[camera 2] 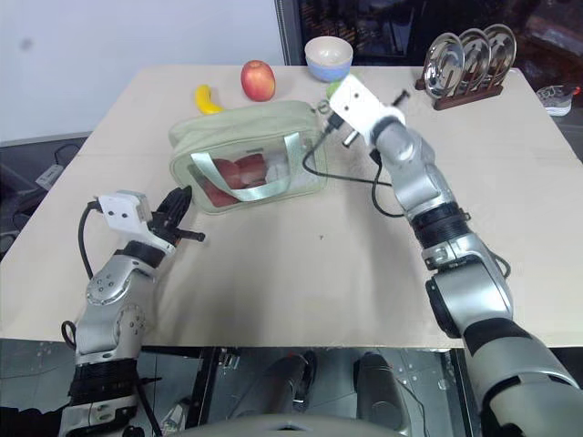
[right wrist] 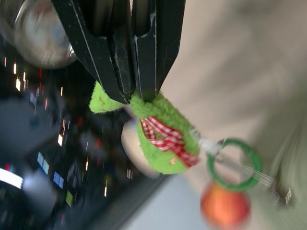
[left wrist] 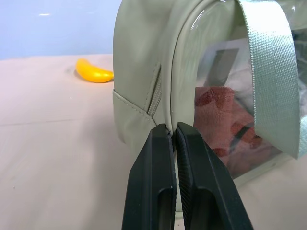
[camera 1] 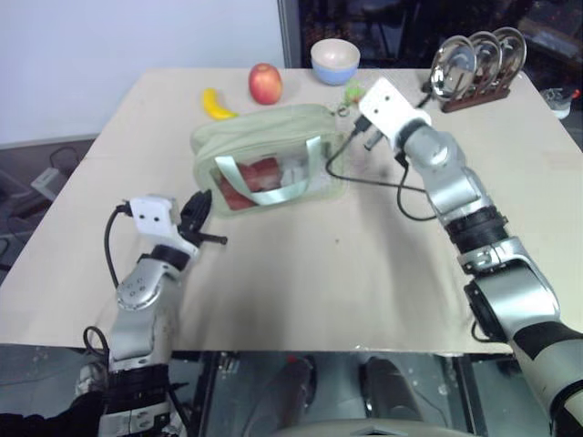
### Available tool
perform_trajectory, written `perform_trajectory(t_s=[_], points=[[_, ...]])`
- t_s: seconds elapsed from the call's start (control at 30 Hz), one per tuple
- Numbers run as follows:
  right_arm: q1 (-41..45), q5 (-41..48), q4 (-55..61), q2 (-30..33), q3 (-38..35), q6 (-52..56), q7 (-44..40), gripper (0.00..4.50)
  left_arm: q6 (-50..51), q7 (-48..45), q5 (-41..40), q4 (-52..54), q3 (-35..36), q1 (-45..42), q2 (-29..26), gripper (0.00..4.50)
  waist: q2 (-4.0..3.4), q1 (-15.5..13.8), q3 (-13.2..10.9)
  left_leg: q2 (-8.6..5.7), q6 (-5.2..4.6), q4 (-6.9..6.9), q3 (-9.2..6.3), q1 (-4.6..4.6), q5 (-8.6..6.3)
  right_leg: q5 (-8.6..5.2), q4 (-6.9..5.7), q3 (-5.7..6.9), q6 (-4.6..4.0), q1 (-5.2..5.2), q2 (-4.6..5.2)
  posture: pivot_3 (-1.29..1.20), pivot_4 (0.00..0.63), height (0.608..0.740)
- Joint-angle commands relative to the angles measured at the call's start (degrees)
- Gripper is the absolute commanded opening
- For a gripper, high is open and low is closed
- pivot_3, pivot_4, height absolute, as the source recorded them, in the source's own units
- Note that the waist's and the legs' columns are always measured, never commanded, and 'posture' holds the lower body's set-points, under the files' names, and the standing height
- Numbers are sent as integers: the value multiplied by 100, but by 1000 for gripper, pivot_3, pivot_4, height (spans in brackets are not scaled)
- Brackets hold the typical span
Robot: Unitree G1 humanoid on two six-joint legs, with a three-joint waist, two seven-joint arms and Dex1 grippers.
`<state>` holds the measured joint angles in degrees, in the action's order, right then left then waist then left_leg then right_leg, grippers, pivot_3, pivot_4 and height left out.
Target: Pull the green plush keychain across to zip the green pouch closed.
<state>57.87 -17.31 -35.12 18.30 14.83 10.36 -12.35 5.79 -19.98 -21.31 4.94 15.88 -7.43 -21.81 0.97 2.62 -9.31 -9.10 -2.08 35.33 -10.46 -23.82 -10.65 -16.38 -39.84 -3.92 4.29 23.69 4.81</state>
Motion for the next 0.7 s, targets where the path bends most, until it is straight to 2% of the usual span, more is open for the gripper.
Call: perform_trajectory(t_s=[0.03, 0.17, 0.3, 0.53, 0.7], points=[[-123, -153, -1292, 99, -125, -424, 603, 43, 45, 316, -50, -102, 526, 80, -56, 0, 0, 8, 0, 1, 0, 0, 1, 2, 0, 0, -1, -1, 0, -1, -1, 0, 150, 740], [-26, -485, -2446, -39, 304, -965, 899, 43, 103, 308, -91, -84, 581, 81, -127, 0, -2, 13, 2, 6, 1, 1, 5, 9, 1, 0, -5, -4, 0, -4, -7, 0, 150, 740], [-39, -981, -3052, -207, 885, -1390, 1011, 43, 139, 293, -108, -68, 614, 87, -178, 0, 11, 27, 22, 7, 1, 3, 5, 17, 1, 0, -5, -5, 0, -10, -11, 0, 150, 740], [-80, -1599, -3406, -209, 1474, -1691, 1202, 43, 220, 297, -122, 18, 670, 108, -178, 0, 15, 138, 53, 23, 7, 3, 5, 32, 4, 8, -4, -8, -13, -21, -29, 0, 150, 740], [104, -2069, -3382, -27, 1877, -1990, 1364, 43, 256, 265, -114, 7, 660, 95, -185, 0, 15, 115, 53, 29, -10, -22, 4, 116, -9, 7, 7, -8, -16, -96, -40, 0, 150, 740]])
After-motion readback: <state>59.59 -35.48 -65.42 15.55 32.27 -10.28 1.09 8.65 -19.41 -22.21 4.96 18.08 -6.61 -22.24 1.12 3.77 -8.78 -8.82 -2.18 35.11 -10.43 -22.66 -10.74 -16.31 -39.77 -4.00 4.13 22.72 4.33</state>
